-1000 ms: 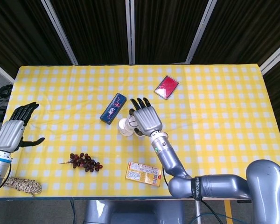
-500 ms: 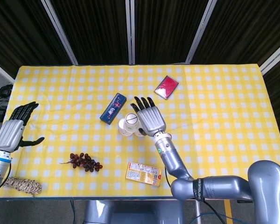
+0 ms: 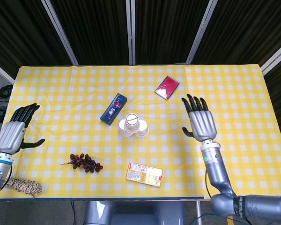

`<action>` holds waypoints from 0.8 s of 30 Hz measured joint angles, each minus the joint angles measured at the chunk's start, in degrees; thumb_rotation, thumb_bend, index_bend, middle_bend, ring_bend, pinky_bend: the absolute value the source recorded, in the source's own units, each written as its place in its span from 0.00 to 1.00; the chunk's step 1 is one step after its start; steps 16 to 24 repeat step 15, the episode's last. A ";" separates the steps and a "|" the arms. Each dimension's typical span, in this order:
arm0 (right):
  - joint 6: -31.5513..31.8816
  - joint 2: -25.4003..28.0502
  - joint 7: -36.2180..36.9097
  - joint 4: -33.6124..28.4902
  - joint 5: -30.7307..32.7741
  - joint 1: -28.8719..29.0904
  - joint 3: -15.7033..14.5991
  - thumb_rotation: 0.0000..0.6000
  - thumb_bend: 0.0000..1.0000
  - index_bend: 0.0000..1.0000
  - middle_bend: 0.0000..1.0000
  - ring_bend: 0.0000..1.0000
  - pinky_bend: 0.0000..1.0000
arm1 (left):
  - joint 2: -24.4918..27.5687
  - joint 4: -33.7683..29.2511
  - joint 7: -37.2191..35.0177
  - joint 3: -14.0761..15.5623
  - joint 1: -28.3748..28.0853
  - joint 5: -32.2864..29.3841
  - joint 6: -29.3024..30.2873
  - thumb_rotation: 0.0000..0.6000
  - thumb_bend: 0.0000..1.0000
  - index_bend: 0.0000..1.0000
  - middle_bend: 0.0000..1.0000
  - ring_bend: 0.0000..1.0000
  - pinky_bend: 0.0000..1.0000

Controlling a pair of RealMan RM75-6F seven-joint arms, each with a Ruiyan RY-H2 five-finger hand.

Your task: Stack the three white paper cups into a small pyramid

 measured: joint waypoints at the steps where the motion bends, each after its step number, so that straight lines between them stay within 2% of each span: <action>1: 0.45 0.53 2.26 0.65 -1.23 -1.52 -1.03 1.00 0.14 0.00 0.00 0.00 0.00 | -0.15 -0.03 0.51 0.13 0.10 0.08 0.13 1.00 0.17 0.00 0.00 0.00 0.00; 3: 1.51 1.61 7.78 2.85 -4.29 -5.11 -3.41 1.00 0.14 0.00 0.00 0.00 0.00 | -0.65 -0.01 1.78 0.53 0.46 0.30 0.58 1.00 0.15 0.00 0.00 0.00 0.00; 7: 3.74 3.09 17.83 8.64 -9.55 -12.19 -7.32 1.00 0.13 0.00 0.00 0.00 0.00 | -1.93 0.43 3.66 1.51 1.49 0.61 1.54 1.00 0.04 0.00 0.00 0.00 0.00; 12: 6.32 4.38 26.57 15.43 -14.85 -19.71 -11.12 1.00 0.13 0.00 0.00 0.00 0.00 | -3.33 1.78 5.84 2.83 3.15 0.72 2.81 1.00 0.03 0.00 0.00 0.00 0.00; 15: 7.17 4.68 29.66 17.72 -17.06 -22.17 -12.16 1.00 0.13 0.00 0.00 0.00 0.00 | -3.89 2.47 6.61 3.35 4.41 0.58 4.07 1.00 0.03 0.00 0.00 0.00 0.00; 24: 7.17 4.68 29.66 17.72 -17.06 -22.17 -12.16 1.00 0.13 0.00 0.00 0.00 0.00 | -3.89 2.47 6.61 3.35 4.41 0.58 4.07 1.00 0.03 0.00 0.00 0.00 0.00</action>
